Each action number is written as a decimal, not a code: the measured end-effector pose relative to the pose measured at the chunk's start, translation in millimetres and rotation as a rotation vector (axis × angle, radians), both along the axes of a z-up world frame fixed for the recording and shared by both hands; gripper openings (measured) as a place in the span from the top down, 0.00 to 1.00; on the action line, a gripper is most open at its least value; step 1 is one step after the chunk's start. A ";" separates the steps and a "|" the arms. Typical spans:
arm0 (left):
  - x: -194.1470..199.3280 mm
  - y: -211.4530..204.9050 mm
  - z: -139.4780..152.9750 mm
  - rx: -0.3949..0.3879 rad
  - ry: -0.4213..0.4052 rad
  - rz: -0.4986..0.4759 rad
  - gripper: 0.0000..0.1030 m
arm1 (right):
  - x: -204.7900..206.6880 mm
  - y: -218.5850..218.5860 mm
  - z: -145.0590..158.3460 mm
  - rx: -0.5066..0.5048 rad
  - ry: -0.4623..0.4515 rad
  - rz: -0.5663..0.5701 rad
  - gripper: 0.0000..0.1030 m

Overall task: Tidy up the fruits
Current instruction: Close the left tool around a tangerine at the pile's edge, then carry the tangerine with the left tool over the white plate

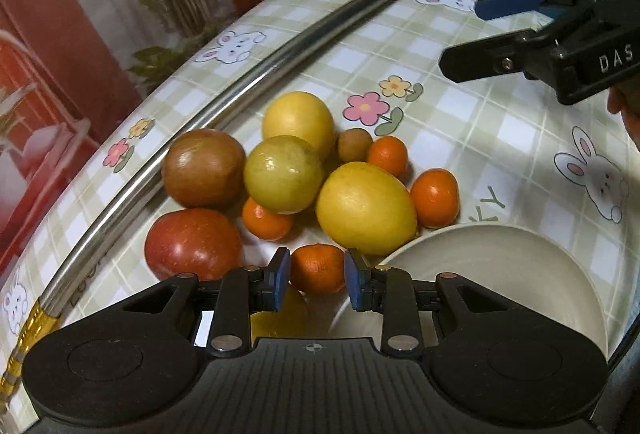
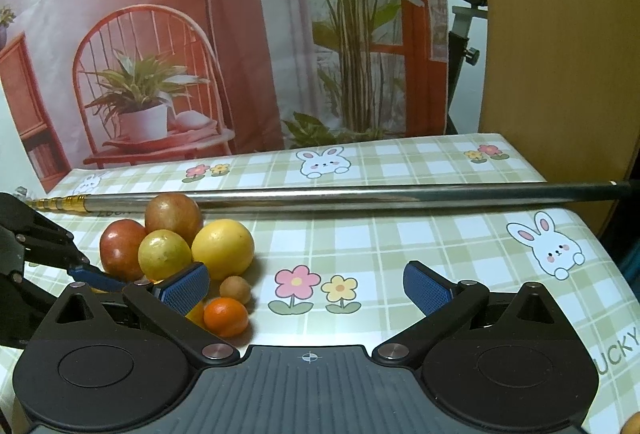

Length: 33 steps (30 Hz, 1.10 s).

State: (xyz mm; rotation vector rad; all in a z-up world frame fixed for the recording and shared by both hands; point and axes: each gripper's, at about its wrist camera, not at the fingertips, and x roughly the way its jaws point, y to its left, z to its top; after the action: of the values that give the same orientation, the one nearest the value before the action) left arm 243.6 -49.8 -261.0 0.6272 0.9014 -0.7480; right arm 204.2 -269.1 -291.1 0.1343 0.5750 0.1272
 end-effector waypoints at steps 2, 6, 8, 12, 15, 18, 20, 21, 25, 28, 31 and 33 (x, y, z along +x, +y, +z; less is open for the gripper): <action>3.1 -0.7 -0.2 0.000 0.007 0.001 0.68 | 0.2 -0.5 -0.4 0.002 0.002 -0.001 0.00; 14.2 -0.8 -3.9 -0.016 0.071 0.013 0.58 | -0.4 -1.5 0.7 -0.004 0.001 0.000 0.00; 18.4 0.8 -4.4 -0.024 0.093 0.024 0.56 | -1.4 -1.6 1.2 -0.007 -0.003 -0.002 0.00; 19.8 -0.6 -7.5 -0.041 0.123 0.032 0.64 | -1.7 -2.5 0.8 -0.001 0.001 -0.003 0.00; 16.2 0.5 -8.3 -0.057 0.110 0.039 0.65 | -3.1 -2.3 2.0 -0.002 -0.001 -0.002 0.00; 14.8 6.5 -6.6 -0.093 0.113 0.066 0.65 | -3.2 -2.5 2.6 -0.002 -0.004 -0.006 0.00; 12.7 9.8 -3.9 -0.114 0.109 0.081 0.65 | -3.4 -2.9 3.1 0.000 -0.005 -0.008 0.00; 10.7 11.9 -1.5 -0.131 0.107 0.086 0.65 | -3.3 -2.9 3.0 0.001 -0.004 -0.007 0.00; 4.5 19.1 8.0 -0.180 0.091 0.116 0.65 | -3.5 -1.1 2.3 0.016 0.003 0.004 0.00; -4.8 29.3 18.1 -0.250 0.075 0.168 0.65 | -5.1 2.1 2.2 0.011 0.001 0.019 0.00; -22.8 45.6 26.7 -0.345 0.065 0.217 0.65 | -4.8 5.8 0.4 -0.001 0.005 0.037 0.00; -36.7 54.8 26.7 -0.382 0.056 0.254 0.65 | -3.5 9.6 -1.0 -0.007 0.014 0.045 0.00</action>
State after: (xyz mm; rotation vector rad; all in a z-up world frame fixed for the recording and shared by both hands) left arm 206.9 5.0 -234.3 0.1512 0.8413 -0.6861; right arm 200.6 -259.5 -292.1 0.1160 0.5924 0.1680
